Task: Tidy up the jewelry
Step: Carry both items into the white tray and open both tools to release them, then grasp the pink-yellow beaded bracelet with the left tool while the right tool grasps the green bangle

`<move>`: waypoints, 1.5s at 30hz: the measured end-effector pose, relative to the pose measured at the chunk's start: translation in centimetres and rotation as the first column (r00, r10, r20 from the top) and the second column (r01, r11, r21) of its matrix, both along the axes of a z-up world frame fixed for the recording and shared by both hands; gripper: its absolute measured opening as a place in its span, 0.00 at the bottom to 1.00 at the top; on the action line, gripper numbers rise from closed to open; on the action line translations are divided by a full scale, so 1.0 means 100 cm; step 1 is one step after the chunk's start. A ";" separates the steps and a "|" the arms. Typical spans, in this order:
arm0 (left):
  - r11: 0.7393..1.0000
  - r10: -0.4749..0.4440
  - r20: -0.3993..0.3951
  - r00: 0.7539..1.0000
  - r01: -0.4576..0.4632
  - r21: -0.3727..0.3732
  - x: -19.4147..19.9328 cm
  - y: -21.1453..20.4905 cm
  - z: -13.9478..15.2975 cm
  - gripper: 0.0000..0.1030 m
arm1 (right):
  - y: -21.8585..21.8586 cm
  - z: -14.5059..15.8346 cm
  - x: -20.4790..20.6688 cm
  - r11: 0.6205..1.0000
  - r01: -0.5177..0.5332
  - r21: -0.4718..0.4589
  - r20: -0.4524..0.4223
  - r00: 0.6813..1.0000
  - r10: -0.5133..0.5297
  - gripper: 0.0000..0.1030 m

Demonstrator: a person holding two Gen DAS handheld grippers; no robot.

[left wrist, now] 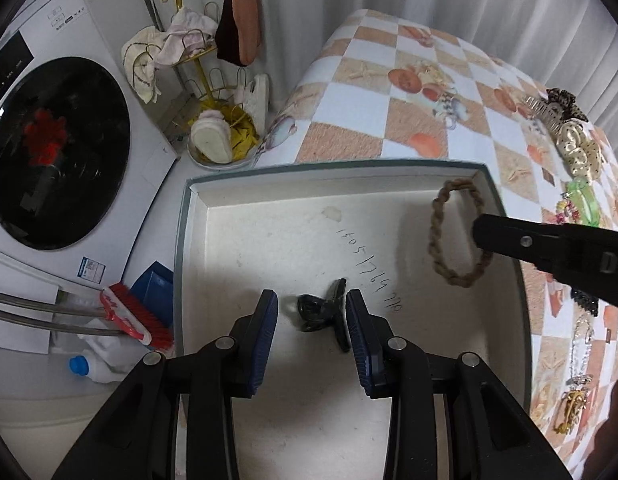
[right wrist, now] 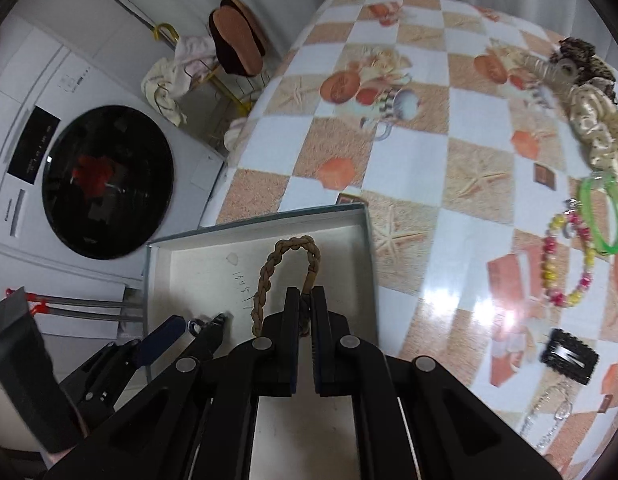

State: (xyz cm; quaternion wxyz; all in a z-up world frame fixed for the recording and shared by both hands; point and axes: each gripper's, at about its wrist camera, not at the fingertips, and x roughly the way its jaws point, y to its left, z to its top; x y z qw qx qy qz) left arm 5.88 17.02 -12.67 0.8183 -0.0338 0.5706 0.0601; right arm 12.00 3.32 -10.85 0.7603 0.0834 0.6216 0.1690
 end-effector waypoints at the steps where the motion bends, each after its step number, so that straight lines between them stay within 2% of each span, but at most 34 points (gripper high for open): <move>1: 1.000 0.002 -0.002 1.000 -0.002 0.003 0.000 0.000 -0.002 0.40 | 0.002 -0.006 0.002 1.000 0.002 -0.004 -0.011 1.000 -0.002 0.05; 8: 1.000 0.002 -0.038 0.999 -0.001 0.023 0.003 -0.001 -0.013 0.40 | 0.006 -0.037 0.005 0.999 0.006 -0.036 -0.090 0.996 -0.009 0.06; 10: 1.000 0.001 -0.038 0.999 0.000 0.026 0.003 -0.002 -0.013 0.40 | 0.005 -0.038 0.004 0.999 0.008 -0.037 -0.086 0.996 -0.011 0.07; 11: 0.999 0.001 -0.039 0.999 0.000 0.033 0.003 -0.002 -0.013 0.43 | 0.006 -0.039 0.004 0.999 0.004 -0.041 -0.087 0.996 -0.008 0.07; 12: 0.999 0.005 -0.040 0.999 -0.003 0.046 0.003 -0.002 -0.013 0.56 | 0.006 -0.038 0.005 0.999 0.000 -0.042 -0.087 0.996 -0.004 0.07; 14: 0.998 0.012 -0.036 0.999 -0.010 0.054 0.002 -0.001 -0.011 0.61 | 0.004 -0.037 0.006 0.999 0.000 -0.037 -0.093 0.996 -0.003 0.08; 17: 0.998 0.016 -0.041 0.999 -0.013 0.056 0.002 0.000 -0.009 0.61 | 0.000 -0.033 0.007 1.000 0.015 -0.006 -0.101 0.995 -0.016 0.19; 20: 0.998 0.017 -0.037 0.999 -0.015 0.062 0.001 0.001 -0.005 0.61 | -0.001 -0.019 0.005 0.999 0.034 0.043 -0.076 0.997 -0.031 0.45; 22: 0.998 0.016 -0.030 0.999 -0.015 0.061 0.000 0.001 -0.001 0.61 | -0.006 -0.002 0.003 0.996 0.043 0.084 -0.045 0.998 -0.040 0.52; 23: 0.998 0.015 -0.025 1.000 -0.013 0.061 0.000 0.001 0.001 0.66 | -0.009 0.005 0.002 0.994 0.047 0.097 -0.032 0.999 -0.044 0.53; 24: 0.998 0.014 -0.020 1.000 -0.013 0.062 0.000 0.000 0.004 0.88 | -0.013 0.014 0.000 0.993 0.053 0.108 -0.020 0.998 -0.051 0.55; 25: 0.998 0.015 -0.013 1.000 -0.014 0.065 -0.001 0.000 0.006 0.99 | -0.015 0.020 0.000 0.992 0.060 0.114 -0.012 0.998 -0.059 0.57; 26: 0.997 0.018 0.009 1.000 -0.019 0.075 -0.003 -0.002 0.011 1.00 | -0.020 0.026 -0.001 0.991 0.069 0.118 -0.003 0.998 -0.069 0.59; 28: 0.997 -0.011 0.018 1.000 0.010 0.075 -0.005 -0.008 0.016 1.00 | -0.033 0.038 -0.004 0.988 0.093 0.123 0.015 0.995 -0.096 0.72; 30: 0.997 -0.036 0.015 0.999 0.035 0.073 -0.005 -0.014 0.019 1.00 | -0.049 0.045 -0.010 0.987 0.116 0.112 0.030 0.992 -0.120 0.76; 35: 0.993 -0.085 0.026 0.996 0.083 0.080 -0.002 -0.040 0.029 1.00 | -0.096 0.044 -0.017 0.978 0.205 0.038 0.027 0.978 -0.206 0.76; 39: 0.992 -0.113 0.027 0.993 0.112 0.062 0.006 -0.063 0.034 1.00 | -0.153 0.036 -0.026 0.953 0.298 -0.050 0.016 0.954 -0.298 0.76; 45: 0.985 -0.169 0.010 0.986 0.169 0.031 0.022 -0.110 0.039 1.00 | -0.222 0.027 -0.023 0.912 0.392 -0.125 0.016 0.919 -0.393 0.76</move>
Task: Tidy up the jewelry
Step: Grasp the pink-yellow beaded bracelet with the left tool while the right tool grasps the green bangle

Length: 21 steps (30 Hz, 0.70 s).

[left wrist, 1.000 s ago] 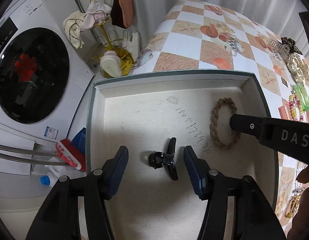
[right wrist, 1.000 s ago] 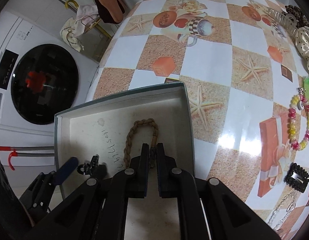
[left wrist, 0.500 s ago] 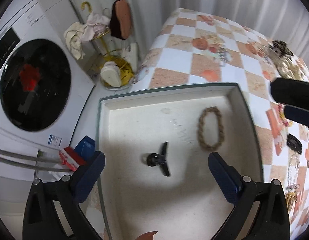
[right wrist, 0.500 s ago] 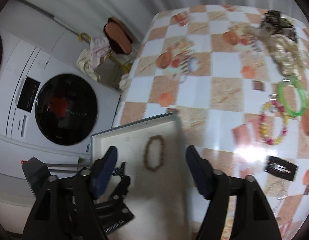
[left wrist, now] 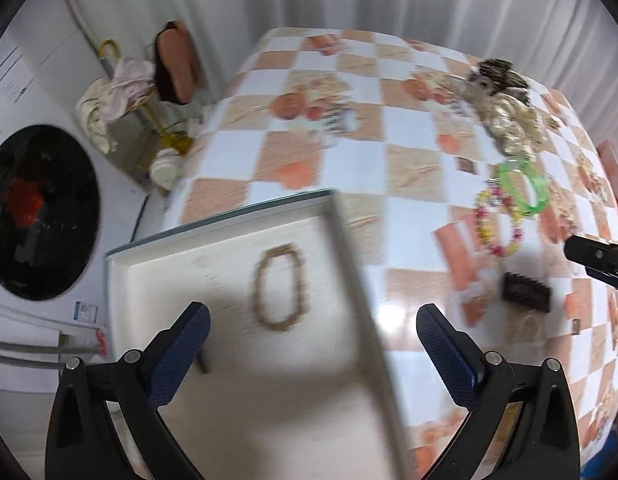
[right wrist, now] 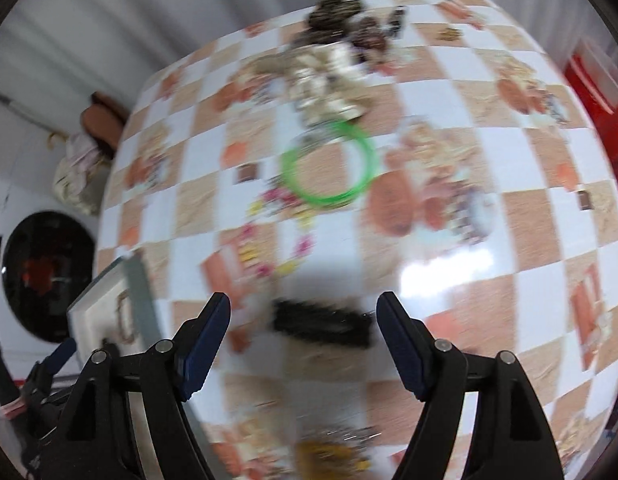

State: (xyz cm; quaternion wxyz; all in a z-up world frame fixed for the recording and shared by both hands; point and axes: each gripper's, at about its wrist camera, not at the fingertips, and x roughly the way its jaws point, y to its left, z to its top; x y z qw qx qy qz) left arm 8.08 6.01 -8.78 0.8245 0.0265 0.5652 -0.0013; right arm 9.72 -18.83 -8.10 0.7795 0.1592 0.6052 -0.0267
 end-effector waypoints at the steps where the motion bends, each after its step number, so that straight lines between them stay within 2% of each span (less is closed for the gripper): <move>1: 1.000 -0.008 -0.003 1.000 0.008 -0.002 0.003 -0.008 0.001 1.00 | -0.009 0.000 0.003 1.000 0.008 -0.004 0.000 1.000 -0.008 0.76; 11: 0.999 -0.040 -0.050 0.998 0.040 -0.007 0.033 -0.080 -0.003 1.00 | -0.052 -0.007 0.035 0.999 -0.026 -0.025 -0.003 1.000 0.026 0.76; 21: 1.000 -0.001 -0.090 0.996 0.002 0.018 0.057 -0.104 -0.028 1.00 | -0.062 -0.021 0.064 0.994 -0.102 -0.032 -0.021 0.995 0.102 0.76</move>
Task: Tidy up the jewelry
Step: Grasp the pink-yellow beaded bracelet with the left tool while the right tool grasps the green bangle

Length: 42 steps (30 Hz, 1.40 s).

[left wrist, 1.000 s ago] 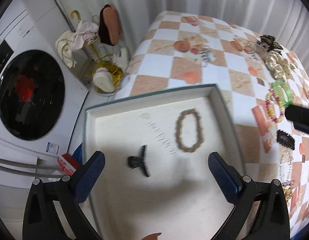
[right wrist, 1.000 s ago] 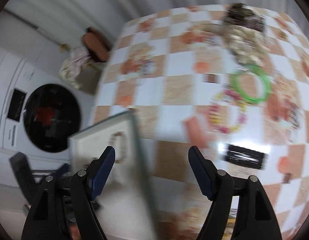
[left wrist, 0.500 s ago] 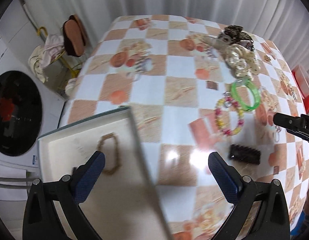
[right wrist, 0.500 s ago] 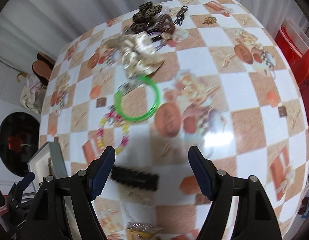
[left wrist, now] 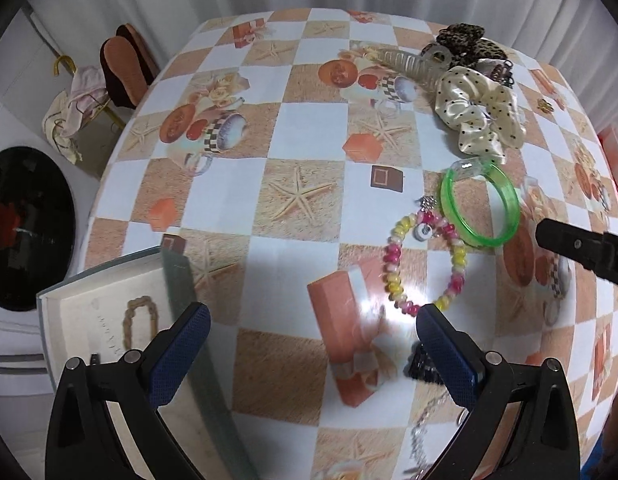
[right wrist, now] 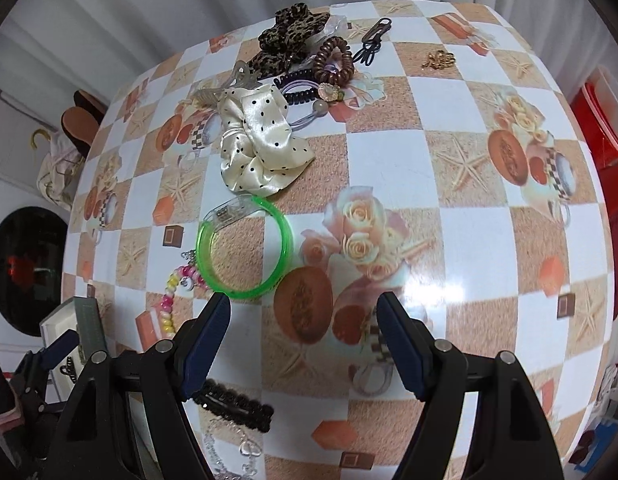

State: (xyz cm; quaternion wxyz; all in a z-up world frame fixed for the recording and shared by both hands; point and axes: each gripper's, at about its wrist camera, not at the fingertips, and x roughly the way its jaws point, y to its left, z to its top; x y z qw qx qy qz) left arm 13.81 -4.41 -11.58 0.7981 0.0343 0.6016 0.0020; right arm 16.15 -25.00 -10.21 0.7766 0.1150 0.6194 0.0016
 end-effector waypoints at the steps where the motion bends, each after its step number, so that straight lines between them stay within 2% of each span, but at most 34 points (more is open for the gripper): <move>1: 1.000 0.006 -0.004 1.000 -0.006 0.000 0.002 -0.001 -0.002 1.00 | 0.000 -0.002 0.002 1.000 -0.005 0.000 -0.003 1.000 0.005 0.76; 16: 0.999 -0.026 -0.032 0.999 0.025 -0.025 0.024 -0.026 -0.031 0.99 | 0.013 -0.028 0.034 0.994 -0.096 -0.045 -0.027 0.995 0.095 0.76; 17: 1.000 -0.027 -0.035 0.999 0.026 -0.017 0.025 -0.027 -0.033 0.92 | 0.013 -0.029 0.034 0.994 -0.102 -0.050 -0.029 0.995 0.100 0.76; 19: 1.000 -0.028 -0.050 0.998 0.028 -0.015 0.027 -0.029 -0.037 0.92 | 0.017 -0.033 0.037 0.991 -0.118 -0.067 -0.032 0.993 0.116 0.76; 22: 0.999 -0.030 -0.045 0.999 0.028 -0.031 0.027 -0.031 -0.039 0.86 | 0.024 -0.034 0.038 0.984 -0.150 -0.100 -0.022 0.989 0.148 0.76; 24: 0.999 -0.036 -0.041 0.999 0.034 -0.039 0.027 -0.033 -0.039 0.78 | 0.029 -0.035 0.039 0.977 -0.170 -0.131 -0.018 0.986 0.169 0.73; 28: 0.996 -0.066 -0.034 0.997 0.064 -0.054 0.024 -0.044 -0.035 0.63 | 0.042 -0.037 0.040 0.951 -0.226 -0.211 -0.014 0.973 0.229 0.61; 32: 0.995 -0.079 -0.034 0.996 0.076 -0.072 0.023 -0.051 -0.033 0.49 | 0.048 -0.035 0.040 0.940 -0.258 -0.224 -0.013 0.965 0.262 0.49; 33: 0.994 -0.083 -0.032 0.996 0.081 -0.073 0.022 -0.054 -0.032 0.35 | 0.049 -0.035 0.040 0.938 -0.263 -0.226 -0.011 0.964 0.267 0.41; 34: 0.993 -0.091 -0.027 0.995 0.089 -0.076 0.022 -0.056 -0.031 0.25 | 0.049 -0.034 0.041 0.937 -0.263 -0.229 -0.007 0.963 0.269 0.29; 35: 0.993 -0.095 -0.029 0.995 0.093 -0.076 0.021 -0.059 -0.030 0.13 | 0.049 -0.034 0.040 0.938 -0.264 -0.226 -0.004 0.963 0.270 0.11; 37: 0.993 -0.092 -0.027 0.995 0.090 -0.080 0.021 -0.066 -0.030 0.13 | 0.047 -0.033 0.040 0.944 -0.250 -0.215 0.000 0.967 0.257 0.07; 42: 0.989 -0.064 -0.006 0.998 0.063 -0.135 0.019 -0.057 -0.021 0.13 | 0.028 -0.026 0.035 0.976 -0.180 -0.122 0.035 0.982 0.185 0.07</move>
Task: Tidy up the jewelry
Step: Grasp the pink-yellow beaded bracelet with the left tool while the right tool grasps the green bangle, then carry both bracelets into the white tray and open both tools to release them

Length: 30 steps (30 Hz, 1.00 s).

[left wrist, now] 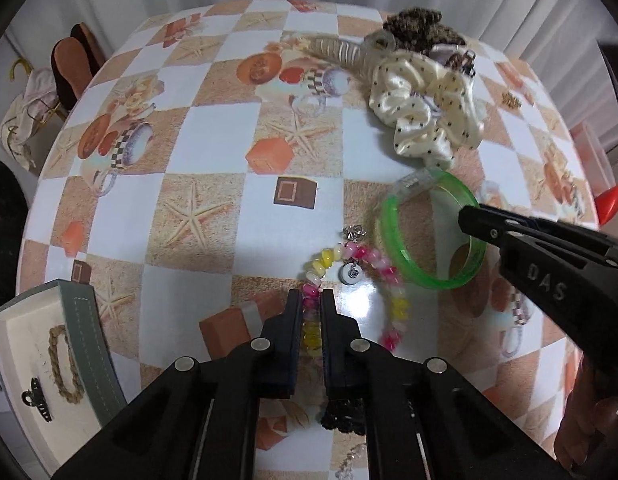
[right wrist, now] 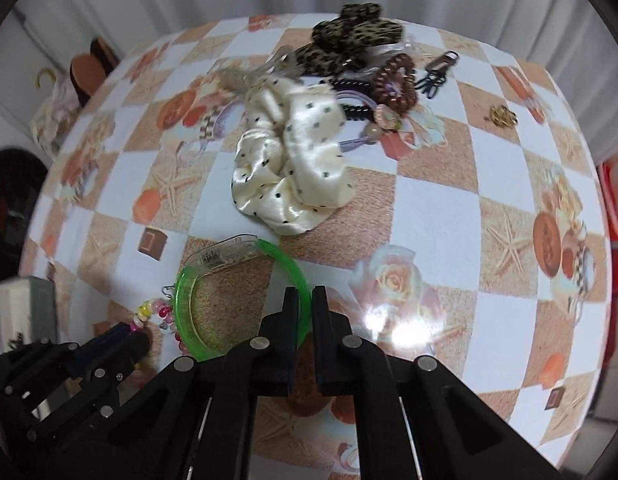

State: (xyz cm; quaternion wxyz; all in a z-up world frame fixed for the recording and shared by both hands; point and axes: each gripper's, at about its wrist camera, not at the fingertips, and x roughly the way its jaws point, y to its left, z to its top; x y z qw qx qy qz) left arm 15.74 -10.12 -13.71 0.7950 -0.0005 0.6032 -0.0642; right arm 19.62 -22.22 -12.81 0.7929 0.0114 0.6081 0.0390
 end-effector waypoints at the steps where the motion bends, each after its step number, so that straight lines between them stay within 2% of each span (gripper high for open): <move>1: 1.000 0.001 0.009 1.000 -0.001 -0.003 -0.001 0.000 0.004 0.13 | -0.004 0.003 -0.002 1.000 0.010 0.018 0.004 1.000 -0.010 0.07; 10: 1.000 0.015 0.062 0.998 -0.013 -0.026 -0.012 0.019 0.041 0.13 | -0.027 0.029 -0.020 0.992 0.066 0.111 0.016 0.998 -0.068 0.07; 18: 0.996 0.079 0.093 0.992 -0.076 -0.042 -0.037 0.040 0.065 0.13 | -0.033 0.046 -0.035 0.984 0.068 0.167 0.017 0.997 -0.072 0.07; 23: 0.989 0.147 0.113 0.983 -0.142 -0.051 -0.060 0.065 0.077 0.13 | -0.023 0.057 -0.043 0.982 0.037 0.186 0.024 0.999 -0.042 0.07; 30: 0.975 0.220 0.117 0.969 -0.215 -0.051 -0.096 0.115 0.084 0.13 | 0.016 0.068 -0.057 0.979 -0.031 0.200 0.037 0.999 0.024 0.07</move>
